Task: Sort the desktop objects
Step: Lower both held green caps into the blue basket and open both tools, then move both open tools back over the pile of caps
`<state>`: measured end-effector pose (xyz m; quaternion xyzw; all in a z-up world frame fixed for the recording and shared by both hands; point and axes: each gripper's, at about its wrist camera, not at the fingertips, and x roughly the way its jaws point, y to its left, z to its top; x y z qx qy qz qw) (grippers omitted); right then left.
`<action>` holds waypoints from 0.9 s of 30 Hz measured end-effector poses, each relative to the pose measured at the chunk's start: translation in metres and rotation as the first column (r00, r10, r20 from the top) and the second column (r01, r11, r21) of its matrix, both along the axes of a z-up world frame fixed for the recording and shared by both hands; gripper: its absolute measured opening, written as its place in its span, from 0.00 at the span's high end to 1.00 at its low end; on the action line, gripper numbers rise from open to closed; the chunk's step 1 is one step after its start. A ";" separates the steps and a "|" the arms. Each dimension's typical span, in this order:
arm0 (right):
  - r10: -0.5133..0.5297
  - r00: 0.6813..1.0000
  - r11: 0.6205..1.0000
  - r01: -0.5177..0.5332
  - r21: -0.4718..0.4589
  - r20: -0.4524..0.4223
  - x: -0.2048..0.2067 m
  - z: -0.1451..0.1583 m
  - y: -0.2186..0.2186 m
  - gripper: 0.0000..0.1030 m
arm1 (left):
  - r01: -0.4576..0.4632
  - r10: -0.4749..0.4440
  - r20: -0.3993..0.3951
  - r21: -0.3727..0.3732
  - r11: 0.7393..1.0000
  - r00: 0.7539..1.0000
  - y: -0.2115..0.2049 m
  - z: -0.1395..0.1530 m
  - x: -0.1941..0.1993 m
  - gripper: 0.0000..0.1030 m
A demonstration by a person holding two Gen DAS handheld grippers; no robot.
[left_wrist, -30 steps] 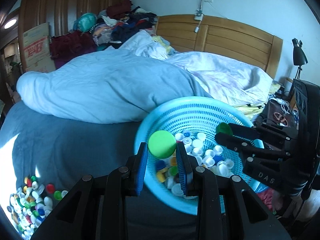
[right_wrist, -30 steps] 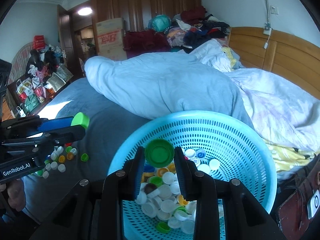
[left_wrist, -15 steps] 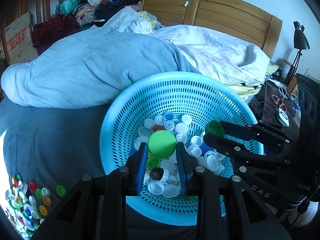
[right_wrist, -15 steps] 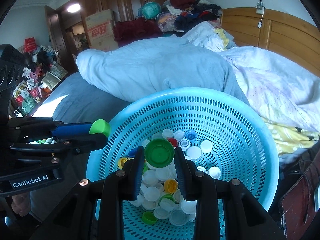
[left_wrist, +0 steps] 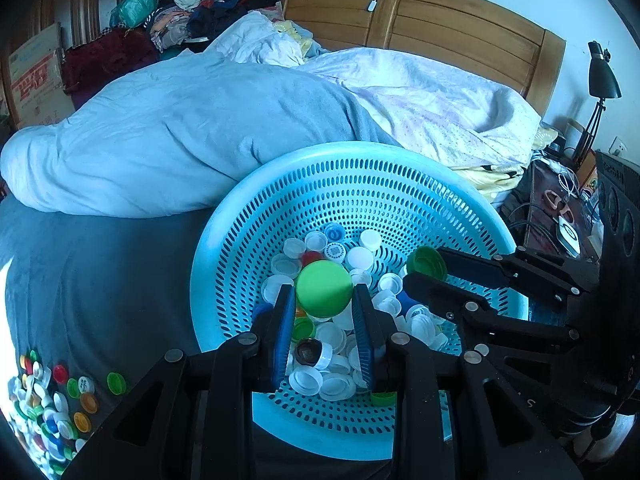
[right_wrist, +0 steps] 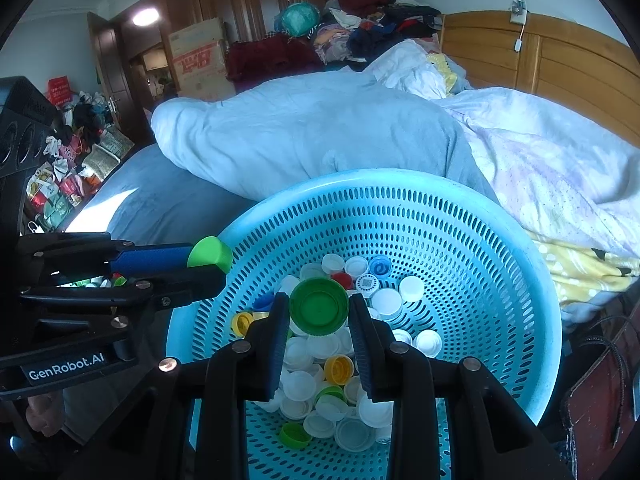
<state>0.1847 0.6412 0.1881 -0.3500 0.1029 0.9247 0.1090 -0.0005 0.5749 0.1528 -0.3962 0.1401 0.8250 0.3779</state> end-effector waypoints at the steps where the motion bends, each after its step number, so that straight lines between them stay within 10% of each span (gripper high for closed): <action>1: -0.013 1.000 1.000 0.013 0.011 -0.006 0.002 0.001 0.001 0.63 | -0.008 0.008 -0.001 0.002 1.000 1.000 -0.001 0.000 -0.001 0.71; 2: -0.027 1.000 0.999 0.027 0.019 -0.014 0.003 0.003 0.001 0.44 | -0.014 0.014 -0.001 0.004 1.000 1.000 -0.002 0.000 -0.002 0.62; 5: -0.045 0.999 0.999 0.046 0.019 -0.027 0.007 0.008 0.004 0.37 | -0.053 0.054 -0.019 0.022 0.998 0.998 -0.012 0.002 -0.005 0.39; 20: 0.091 0.990 0.996 -0.089 0.029 -0.106 0.013 0.023 -0.078 0.12 | -0.144 0.144 -0.036 0.017 0.989 0.989 -0.143 -0.026 0.000 0.36; 27: 0.281 0.959 0.960 -0.281 0.004 -0.041 0.007 -0.008 -0.157 0.11 | -0.463 0.463 0.008 0.005 0.886 0.886 -0.336 -0.074 -0.011 0.36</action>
